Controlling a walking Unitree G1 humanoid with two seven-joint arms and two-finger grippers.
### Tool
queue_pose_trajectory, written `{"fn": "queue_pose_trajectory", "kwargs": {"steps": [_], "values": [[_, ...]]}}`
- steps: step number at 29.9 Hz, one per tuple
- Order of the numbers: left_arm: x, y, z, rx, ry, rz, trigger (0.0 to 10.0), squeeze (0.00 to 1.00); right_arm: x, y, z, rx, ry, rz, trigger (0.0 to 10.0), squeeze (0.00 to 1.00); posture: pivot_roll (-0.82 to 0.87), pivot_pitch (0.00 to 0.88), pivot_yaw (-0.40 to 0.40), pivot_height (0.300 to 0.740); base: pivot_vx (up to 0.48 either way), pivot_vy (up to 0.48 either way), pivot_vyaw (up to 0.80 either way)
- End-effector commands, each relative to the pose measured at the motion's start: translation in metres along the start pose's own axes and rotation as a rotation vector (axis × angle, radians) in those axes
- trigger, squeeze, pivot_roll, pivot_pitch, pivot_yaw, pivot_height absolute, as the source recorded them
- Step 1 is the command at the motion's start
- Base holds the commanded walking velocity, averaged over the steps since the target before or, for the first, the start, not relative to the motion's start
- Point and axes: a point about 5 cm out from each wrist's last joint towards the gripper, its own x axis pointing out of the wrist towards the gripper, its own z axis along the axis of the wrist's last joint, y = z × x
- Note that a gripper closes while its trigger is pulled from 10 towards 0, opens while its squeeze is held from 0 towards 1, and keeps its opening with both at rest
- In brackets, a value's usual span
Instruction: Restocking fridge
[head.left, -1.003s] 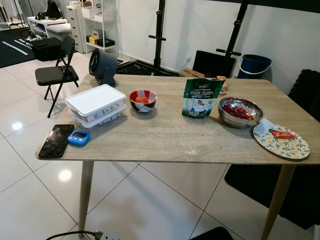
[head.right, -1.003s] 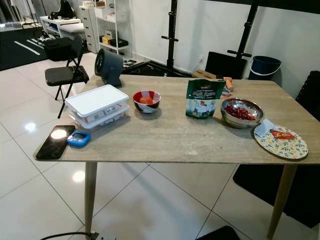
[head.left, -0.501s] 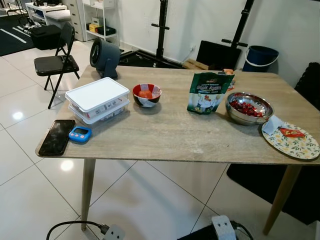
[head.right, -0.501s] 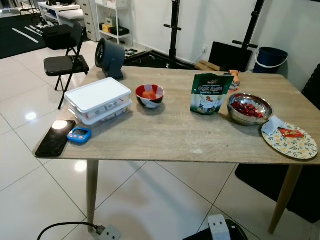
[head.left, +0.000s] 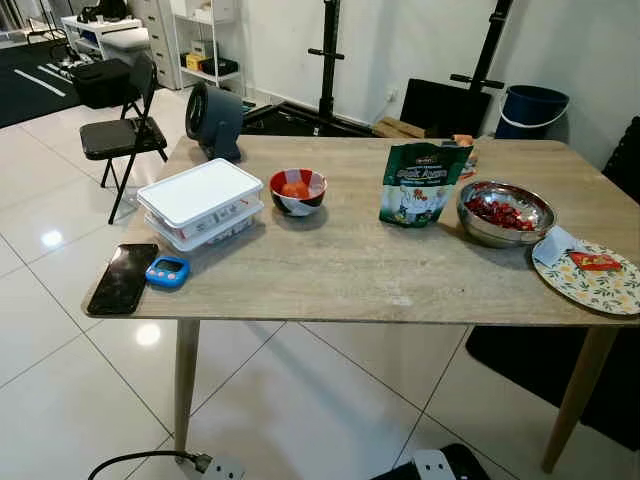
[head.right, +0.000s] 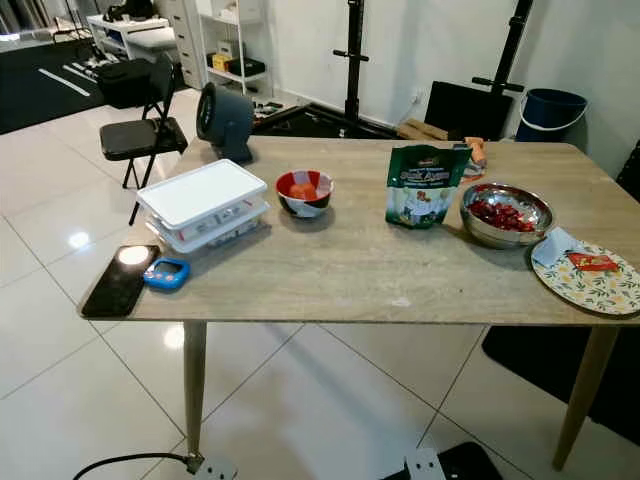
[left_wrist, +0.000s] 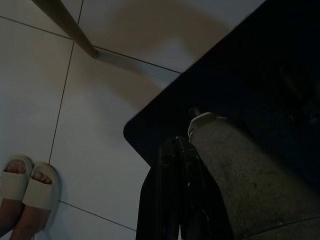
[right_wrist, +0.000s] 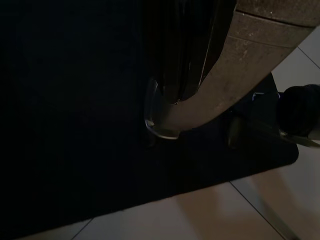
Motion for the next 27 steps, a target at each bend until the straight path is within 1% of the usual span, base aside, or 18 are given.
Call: {"fn": "queue_pose_trajectory", "kwargs": {"steps": [1,11,20,24,27], "values": [[-0.004,0.002,-0.020,0.010,0.075,-0.010,10.0,0.00,-0.001,-0.001,-0.003,-0.022,0.010,0.001,10.0,0.00,0.00,0.000,-0.003,0.740,0.000,0.000,0.00],[-0.003,0.002,-0.018,-0.009,0.069,-0.006,10.0,0.00,-0.001,-0.003,-0.003,-0.054,0.018,0.010,10.0,0.00,-0.01,0.000,-0.005,0.740,0.000,0.000,0.00],[-0.002,-0.003,-0.017,0.004,0.072,-0.020,10.0,0.00,-0.005,-0.015,-0.005,-0.004,-0.001,-0.032,10.0,0.00,-0.02,0.000,-0.012,0.740,0.000,0.000,0.00],[-0.002,-0.002,-0.015,0.010,0.067,-0.024,10.0,0.00,-0.008,-0.026,0.002,0.053,-0.041,-0.074,10.0,0.00,-0.04,0.000,-0.002,0.740,0.000,0.000,0.00],[-0.002,0.000,-0.014,0.014,0.068,-0.022,10.0,0.00,-0.008,-0.029,0.006,0.066,-0.053,-0.085,10.0,0.00,-0.05,0.000,-0.009,0.740,0.000,0.000,0.00]]}}
